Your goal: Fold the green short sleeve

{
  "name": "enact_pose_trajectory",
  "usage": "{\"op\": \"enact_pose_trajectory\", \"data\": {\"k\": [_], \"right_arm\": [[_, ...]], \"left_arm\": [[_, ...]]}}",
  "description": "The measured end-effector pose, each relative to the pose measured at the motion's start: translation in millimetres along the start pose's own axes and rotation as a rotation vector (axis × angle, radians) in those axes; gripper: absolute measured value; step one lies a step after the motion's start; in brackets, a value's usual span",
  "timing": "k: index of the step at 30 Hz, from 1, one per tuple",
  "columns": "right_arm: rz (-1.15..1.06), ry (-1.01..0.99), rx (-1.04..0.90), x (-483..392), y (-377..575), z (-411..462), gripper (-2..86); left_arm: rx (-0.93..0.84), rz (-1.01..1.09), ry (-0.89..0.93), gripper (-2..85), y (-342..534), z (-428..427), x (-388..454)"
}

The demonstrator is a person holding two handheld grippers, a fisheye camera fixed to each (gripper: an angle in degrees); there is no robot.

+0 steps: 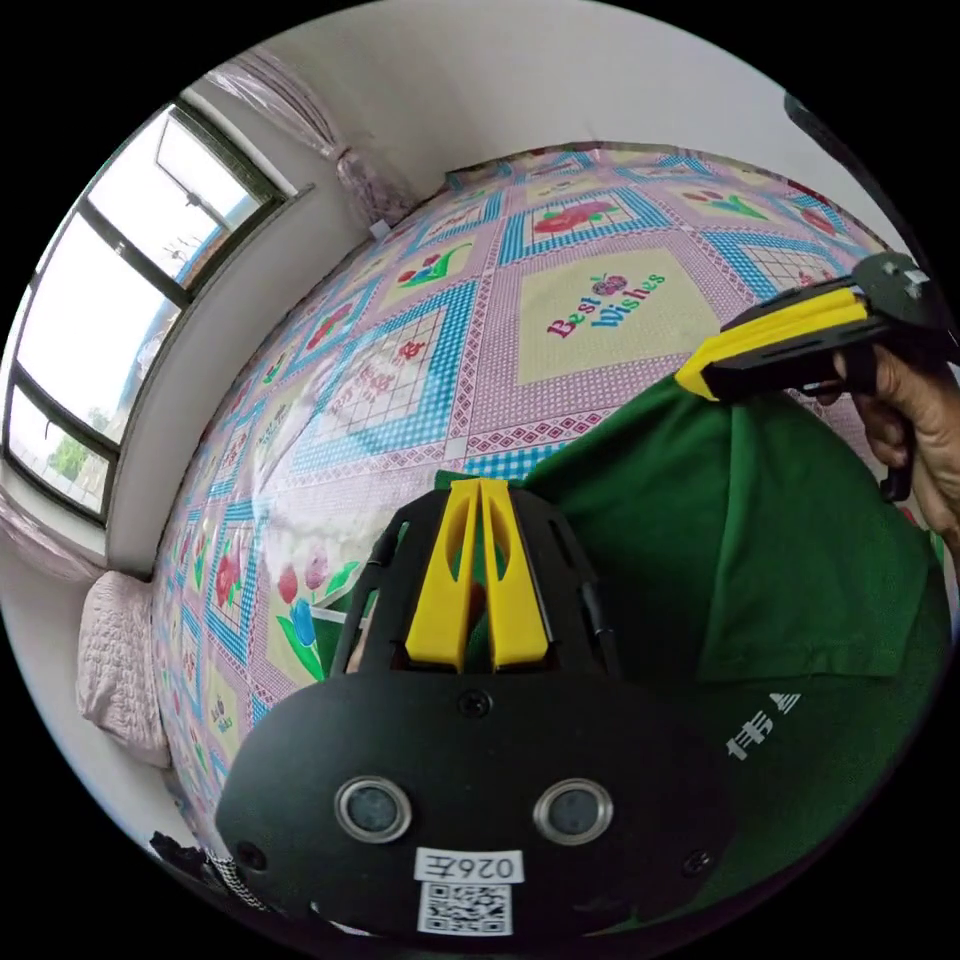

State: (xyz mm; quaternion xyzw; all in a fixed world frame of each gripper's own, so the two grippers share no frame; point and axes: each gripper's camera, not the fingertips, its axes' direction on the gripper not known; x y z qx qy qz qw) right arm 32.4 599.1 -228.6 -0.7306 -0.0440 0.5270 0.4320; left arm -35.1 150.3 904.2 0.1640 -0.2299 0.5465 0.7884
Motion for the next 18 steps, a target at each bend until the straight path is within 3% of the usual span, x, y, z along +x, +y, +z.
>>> {"op": "enact_pose_trajectory", "data": {"k": [7, 12, 18], "right_arm": [[-0.009, -0.036, 0.212, -8.4, 78.1, -86.9, -0.8], [-0.043, -0.075, 0.247, -32.7, 168.4, -121.0, -1.0], [-0.023, -0.005, 0.171, -56.2, 238.4, -119.4, -0.7]], "left_arm": [[0.23, -0.173, -0.075, -1.0, 52.6, -87.5, -49.1], [0.396, -0.345, 0.126, -1.0, 151.0, -163.4, -109.7], [0.22, -0.602, 0.284, -1.0, 288.2, -171.2, -137.0]]}}
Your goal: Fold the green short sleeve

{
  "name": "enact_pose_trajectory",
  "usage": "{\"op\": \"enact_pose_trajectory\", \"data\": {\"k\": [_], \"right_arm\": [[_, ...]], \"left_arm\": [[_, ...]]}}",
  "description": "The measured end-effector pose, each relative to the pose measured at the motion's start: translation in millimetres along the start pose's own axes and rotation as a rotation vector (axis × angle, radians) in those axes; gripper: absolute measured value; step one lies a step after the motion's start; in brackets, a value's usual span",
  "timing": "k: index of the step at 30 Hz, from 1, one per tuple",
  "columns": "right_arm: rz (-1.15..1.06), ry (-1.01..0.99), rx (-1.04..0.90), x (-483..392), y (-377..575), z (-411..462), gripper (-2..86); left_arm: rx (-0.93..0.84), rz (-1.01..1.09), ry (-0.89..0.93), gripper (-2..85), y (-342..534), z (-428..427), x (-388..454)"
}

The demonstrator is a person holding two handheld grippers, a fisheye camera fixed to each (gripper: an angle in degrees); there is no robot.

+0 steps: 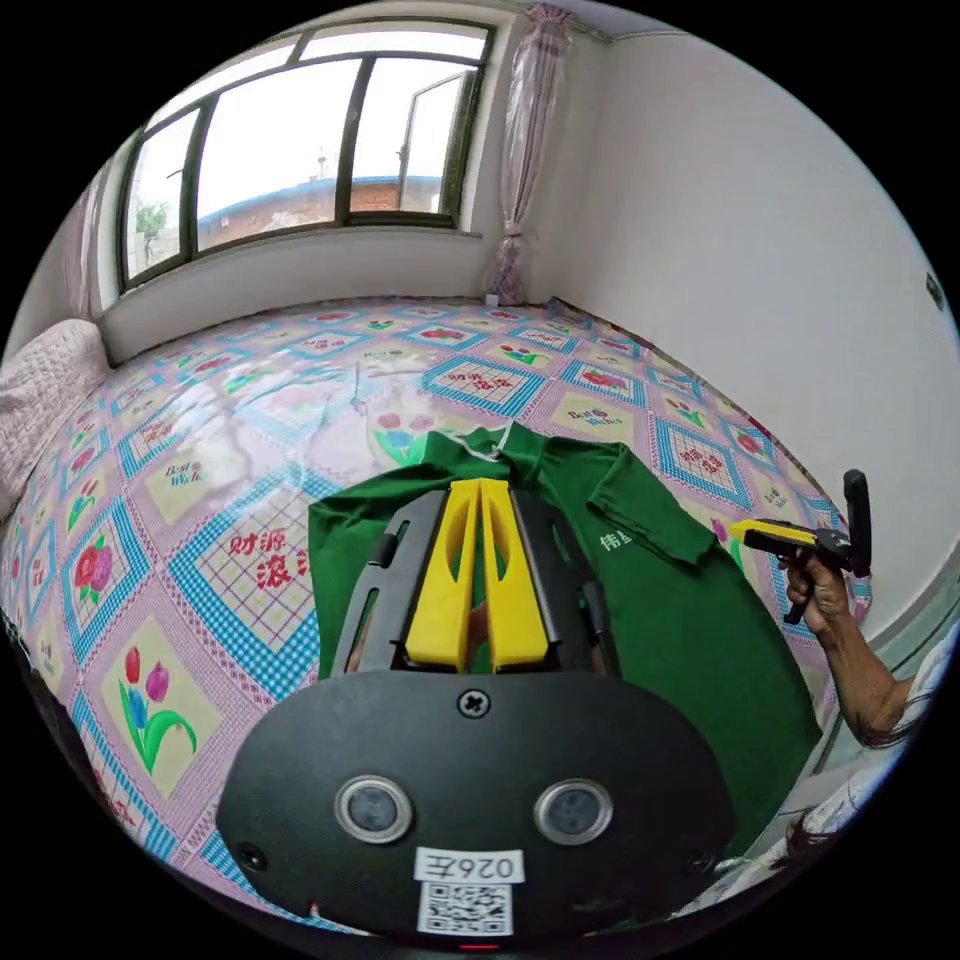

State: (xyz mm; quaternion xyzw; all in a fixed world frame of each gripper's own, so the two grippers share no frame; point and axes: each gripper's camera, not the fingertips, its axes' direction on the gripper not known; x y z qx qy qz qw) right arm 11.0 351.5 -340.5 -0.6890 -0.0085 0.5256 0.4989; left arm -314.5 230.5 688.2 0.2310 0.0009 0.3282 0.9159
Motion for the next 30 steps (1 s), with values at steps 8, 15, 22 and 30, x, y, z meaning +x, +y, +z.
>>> {"op": "enact_pose_trajectory", "data": {"k": [8, 15, 22, 30], "right_arm": [[-0.144, 0.16, -0.022, -50.1, 37.9, 3.0, 1.6], [-0.219, 0.135, -0.071, -83.0, 33.7, 39.1, 4.1], [-0.286, 0.175, -0.079, -98.4, 43.5, 50.9, 4.7], [-0.418, 0.319, -0.059, -129.7, 44.2, 66.4, 4.2]], "left_arm": [[-0.155, -0.237, 0.047, -1.0, 107.7, -45.0, -41.2], [-0.199, -0.308, 0.106, -1.0, 138.5, -63.2, -51.0], [-0.233, -0.363, 0.13, -1.0, 160.3, -76.3, -61.5], [-0.258, -0.41, 0.139, -1.0, 175.8, -76.5, -67.4]]}}
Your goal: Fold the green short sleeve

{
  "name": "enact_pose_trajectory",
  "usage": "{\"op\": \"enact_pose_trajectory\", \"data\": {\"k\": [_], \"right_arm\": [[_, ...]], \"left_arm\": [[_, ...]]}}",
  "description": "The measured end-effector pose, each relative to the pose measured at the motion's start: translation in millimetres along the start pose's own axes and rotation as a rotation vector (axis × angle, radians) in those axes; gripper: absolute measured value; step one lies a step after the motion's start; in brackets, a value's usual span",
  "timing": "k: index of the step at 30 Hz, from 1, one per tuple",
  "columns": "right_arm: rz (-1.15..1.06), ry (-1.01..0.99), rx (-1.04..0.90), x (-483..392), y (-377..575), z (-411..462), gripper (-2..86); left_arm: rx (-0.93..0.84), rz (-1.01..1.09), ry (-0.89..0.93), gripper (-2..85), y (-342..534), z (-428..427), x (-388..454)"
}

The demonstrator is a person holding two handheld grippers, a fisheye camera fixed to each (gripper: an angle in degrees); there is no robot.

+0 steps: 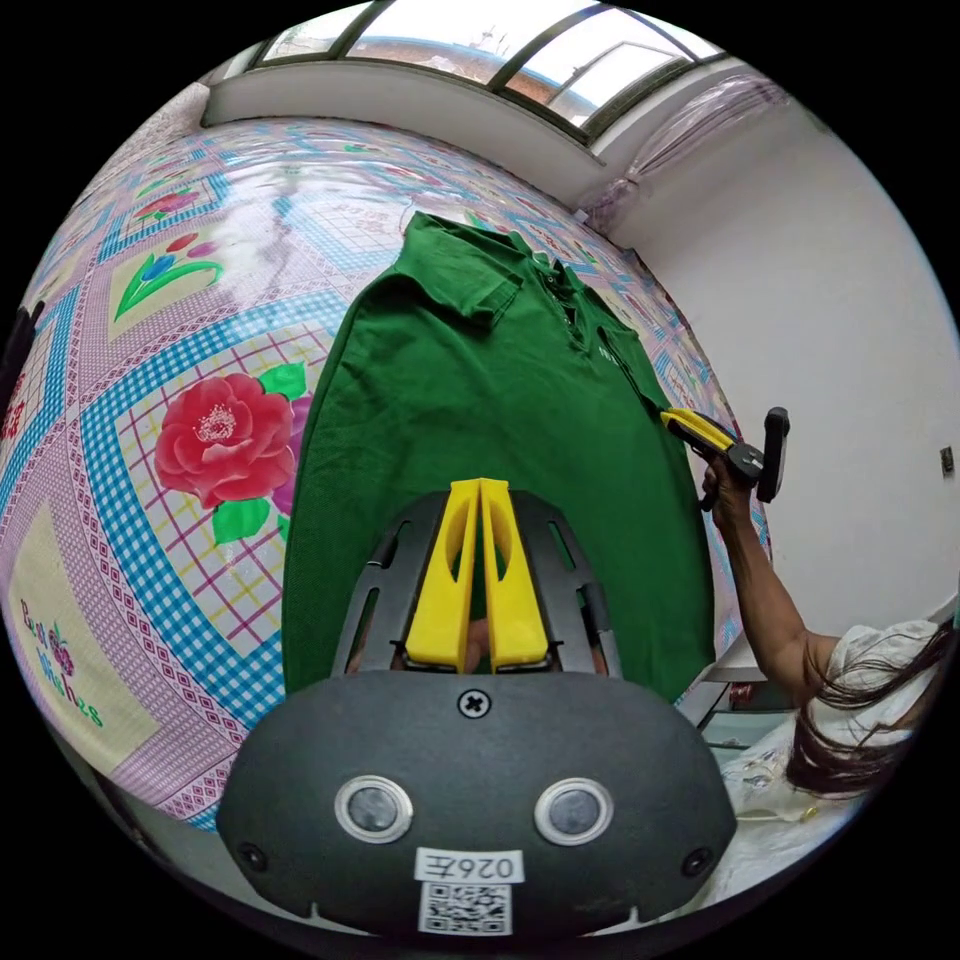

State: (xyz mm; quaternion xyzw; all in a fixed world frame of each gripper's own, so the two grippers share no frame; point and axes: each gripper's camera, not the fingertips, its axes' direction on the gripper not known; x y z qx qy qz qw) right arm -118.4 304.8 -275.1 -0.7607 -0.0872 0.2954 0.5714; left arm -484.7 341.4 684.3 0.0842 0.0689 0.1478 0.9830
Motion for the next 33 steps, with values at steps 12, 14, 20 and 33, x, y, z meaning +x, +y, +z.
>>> {"op": "enact_pose_trajectory", "data": {"k": [12, 14, 20, 33], "right_arm": [[-0.22, -0.003, 0.0, -21.0, -13.3, 3.9, 6.9], [-0.225, -0.01, -0.001, -19.5, -14.8, 3.9, 6.6], [-0.159, -0.104, 0.013, -2.2, -14.9, 2.2, 6.0], [-0.082, -0.161, -0.024, 44.5, -23.8, 19.5, 4.5]], "left_arm": [[0.036, 0.083, 0.012, -1.0, -38.2, 6.8, 30.3], [0.031, 0.163, -0.042, -0.9, -64.4, 16.7, 49.5], [-0.015, 0.424, 0.088, -0.3, -162.8, 85.0, 148.4], [-0.279, 0.706, -0.269, 3.1, -291.6, 258.7, 306.4]]}}
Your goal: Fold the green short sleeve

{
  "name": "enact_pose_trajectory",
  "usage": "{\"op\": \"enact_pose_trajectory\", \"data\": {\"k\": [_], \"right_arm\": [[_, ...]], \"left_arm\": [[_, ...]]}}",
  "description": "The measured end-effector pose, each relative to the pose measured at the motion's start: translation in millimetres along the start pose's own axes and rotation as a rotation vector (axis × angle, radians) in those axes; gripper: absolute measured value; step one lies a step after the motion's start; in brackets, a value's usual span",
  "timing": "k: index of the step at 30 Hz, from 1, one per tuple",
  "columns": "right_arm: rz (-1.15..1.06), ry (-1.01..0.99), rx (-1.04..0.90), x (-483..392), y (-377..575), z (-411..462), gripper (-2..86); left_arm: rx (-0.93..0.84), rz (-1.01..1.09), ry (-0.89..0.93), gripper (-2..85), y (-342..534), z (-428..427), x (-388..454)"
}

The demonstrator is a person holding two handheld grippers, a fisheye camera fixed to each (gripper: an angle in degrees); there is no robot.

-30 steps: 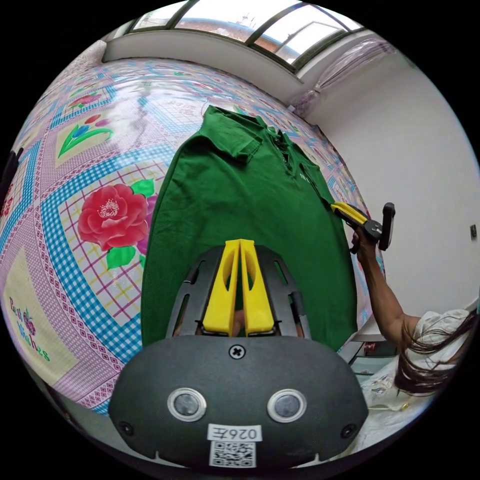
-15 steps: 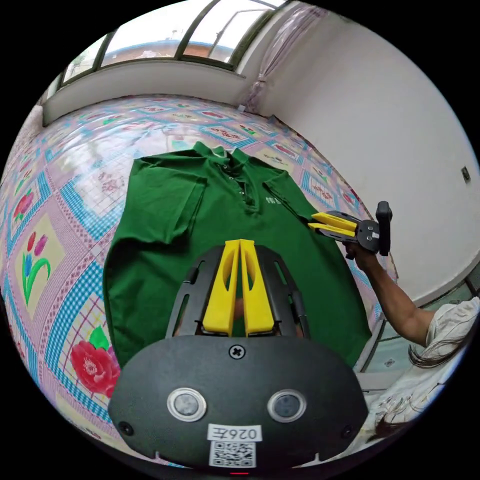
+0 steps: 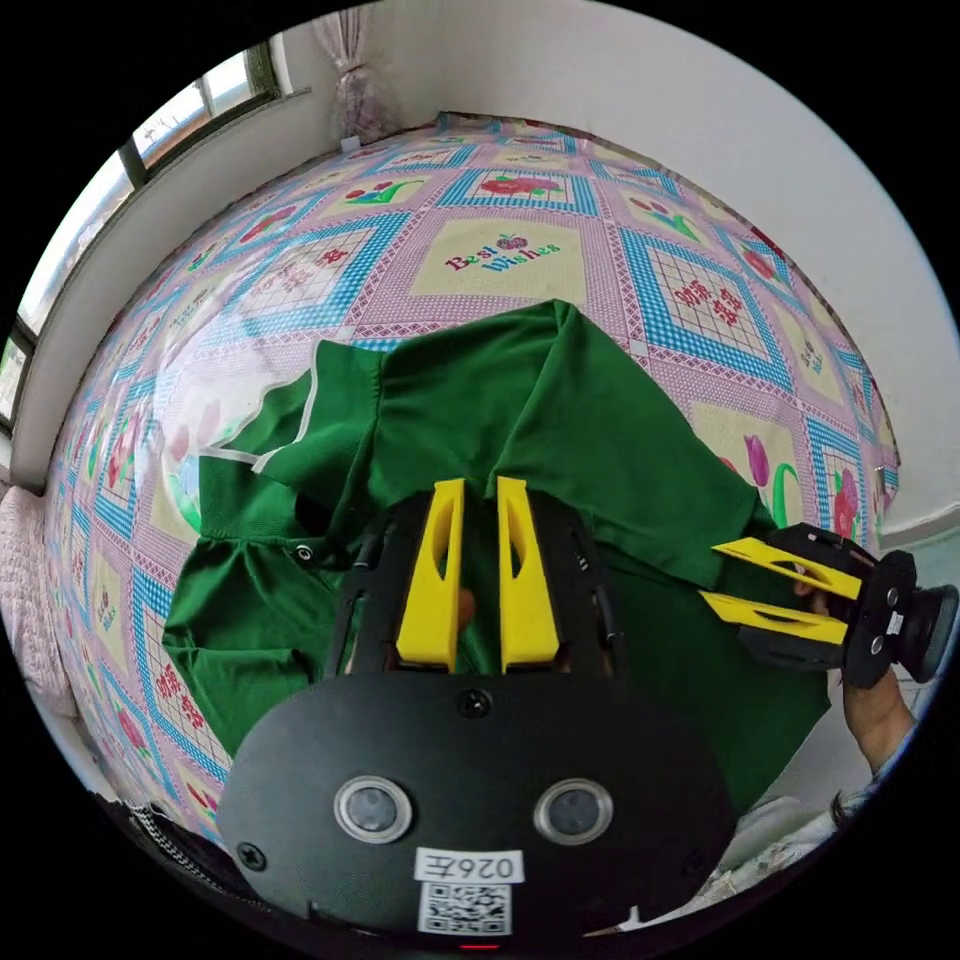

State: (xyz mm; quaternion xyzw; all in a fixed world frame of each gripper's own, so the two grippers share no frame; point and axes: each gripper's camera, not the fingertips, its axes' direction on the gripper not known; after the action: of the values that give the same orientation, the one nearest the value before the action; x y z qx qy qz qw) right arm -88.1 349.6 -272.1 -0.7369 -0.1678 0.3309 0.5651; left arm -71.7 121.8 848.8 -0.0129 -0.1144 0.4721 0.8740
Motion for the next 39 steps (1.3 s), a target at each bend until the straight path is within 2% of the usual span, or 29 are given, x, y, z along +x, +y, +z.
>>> {"op": "enact_pose_trajectory", "data": {"k": [4, 14, 19, 23, 29, 33, 36, 39], "right_arm": [[0.047, -0.051, 0.008, 26.5, 1.7, -2.8, -0.3], [0.141, -0.279, 0.115, 81.6, 3.2, -35.0, -0.8], [0.111, -0.294, -0.05, 87.3, -8.1, -1.8, 3.2], [0.16, -0.279, -0.009, 104.4, -1.3, -14.1, 3.5], [0.376, -0.268, 0.053, 160.0, 23.2, -29.5, 4.6], [0.423, -0.31, -0.007, 185.8, 17.9, -8.1, 6.0], [0.412, -0.258, -0.047, 194.6, 10.1, -2.6, 1.3], [0.425, -0.236, -0.06, 203.5, 12.6, -5.7, 0.0]], "left_arm": [[-0.02, 0.06, -0.032, 0.1, -11.0, -5.7, 10.2], [0.056, 0.034, 0.05, -0.5, -4.2, -30.9, -11.0], [-0.021, 0.019, 0.071, -0.7, -2.5, -6.2, -20.1], [0.056, -0.034, 0.173, -0.8, 3.3, -12.5, -38.7], [0.171, -0.133, 0.351, -0.8, 7.9, -26.7, -74.8], [0.231, -0.16, 0.336, -0.9, 1.3, -37.2, -84.7], [0.236, -0.196, 0.329, -0.9, -4.9, -40.8, -91.4], [0.14, -0.181, 0.282, -1.0, -11.2, -33.0, -94.4]]}}
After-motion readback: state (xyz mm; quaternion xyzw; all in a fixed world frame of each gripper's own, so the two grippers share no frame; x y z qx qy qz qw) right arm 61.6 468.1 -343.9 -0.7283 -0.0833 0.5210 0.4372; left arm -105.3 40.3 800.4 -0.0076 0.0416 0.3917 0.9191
